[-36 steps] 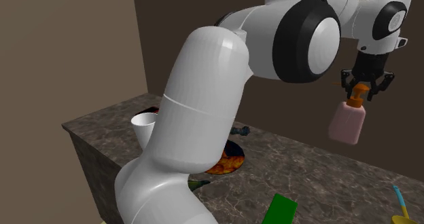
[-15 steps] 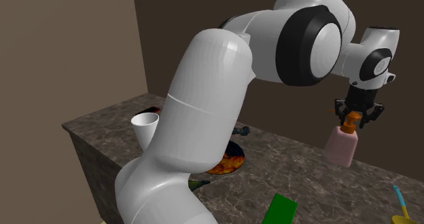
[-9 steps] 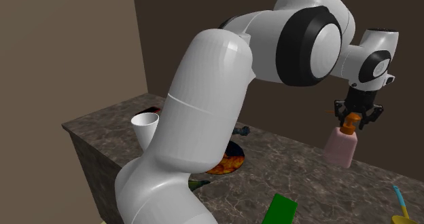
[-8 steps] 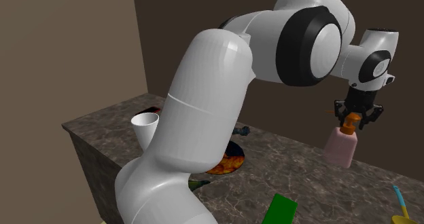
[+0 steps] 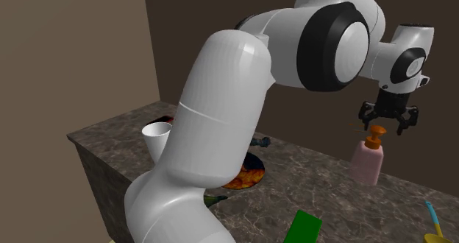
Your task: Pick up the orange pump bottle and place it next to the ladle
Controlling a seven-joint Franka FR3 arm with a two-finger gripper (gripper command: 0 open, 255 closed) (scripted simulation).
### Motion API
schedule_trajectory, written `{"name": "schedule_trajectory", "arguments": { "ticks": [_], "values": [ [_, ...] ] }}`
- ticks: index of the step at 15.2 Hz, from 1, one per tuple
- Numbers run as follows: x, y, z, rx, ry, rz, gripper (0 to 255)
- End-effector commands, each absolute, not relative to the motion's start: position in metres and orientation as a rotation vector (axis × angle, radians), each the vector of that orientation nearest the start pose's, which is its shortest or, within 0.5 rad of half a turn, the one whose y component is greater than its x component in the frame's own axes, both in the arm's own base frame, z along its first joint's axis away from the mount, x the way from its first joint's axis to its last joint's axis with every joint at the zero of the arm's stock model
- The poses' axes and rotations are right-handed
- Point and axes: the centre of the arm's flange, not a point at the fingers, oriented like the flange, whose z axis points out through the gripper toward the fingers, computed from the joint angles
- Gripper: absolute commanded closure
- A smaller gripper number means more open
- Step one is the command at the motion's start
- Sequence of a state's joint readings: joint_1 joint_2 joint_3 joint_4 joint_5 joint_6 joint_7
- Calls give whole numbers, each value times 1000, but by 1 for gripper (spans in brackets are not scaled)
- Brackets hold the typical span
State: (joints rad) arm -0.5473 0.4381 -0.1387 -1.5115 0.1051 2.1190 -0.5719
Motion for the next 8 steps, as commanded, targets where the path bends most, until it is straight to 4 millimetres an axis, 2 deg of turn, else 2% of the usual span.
{"name": "schedule_trajectory", "arguments": {
  "ticks": [1, 2, 8],
  "values": [
    [550, -426, 453, -3195, 229, -260, 0],
    [549, -426, 463, -3195, 229, -260, 0],
    [549, -426, 463, -3195, 229, -260, 0]
  ]
}}
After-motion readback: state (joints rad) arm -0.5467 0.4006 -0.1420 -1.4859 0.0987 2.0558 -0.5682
